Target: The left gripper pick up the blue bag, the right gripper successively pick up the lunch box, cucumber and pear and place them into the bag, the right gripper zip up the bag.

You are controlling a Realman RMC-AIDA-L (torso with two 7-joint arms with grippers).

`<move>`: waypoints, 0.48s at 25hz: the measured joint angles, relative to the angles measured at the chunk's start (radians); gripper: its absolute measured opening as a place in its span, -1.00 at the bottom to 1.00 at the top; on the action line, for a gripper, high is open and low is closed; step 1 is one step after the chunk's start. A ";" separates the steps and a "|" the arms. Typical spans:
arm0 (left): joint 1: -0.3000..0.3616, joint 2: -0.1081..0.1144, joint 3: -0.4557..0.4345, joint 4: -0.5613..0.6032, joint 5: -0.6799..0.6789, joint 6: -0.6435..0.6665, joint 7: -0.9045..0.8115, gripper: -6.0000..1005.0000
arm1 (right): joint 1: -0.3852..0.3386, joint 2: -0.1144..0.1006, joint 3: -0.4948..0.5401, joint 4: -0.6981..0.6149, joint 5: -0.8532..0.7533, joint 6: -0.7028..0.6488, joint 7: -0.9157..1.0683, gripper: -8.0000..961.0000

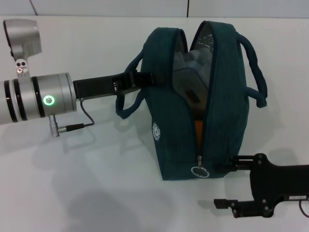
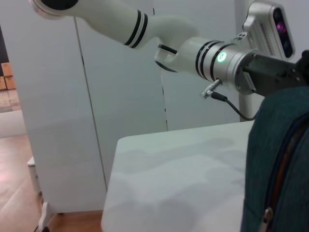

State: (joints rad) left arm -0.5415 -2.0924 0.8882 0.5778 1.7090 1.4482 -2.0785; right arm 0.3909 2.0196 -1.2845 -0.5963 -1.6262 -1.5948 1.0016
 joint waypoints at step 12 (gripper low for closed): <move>0.001 0.000 0.000 -0.002 0.000 0.002 0.000 -0.89 | 0.011 0.001 -0.080 0.001 0.079 0.053 0.000 0.42</move>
State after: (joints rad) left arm -0.5402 -2.0923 0.8882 0.5754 1.7086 1.4501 -2.0786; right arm 0.4018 2.0203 -1.3642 -0.5950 -1.5474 -1.5415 1.0016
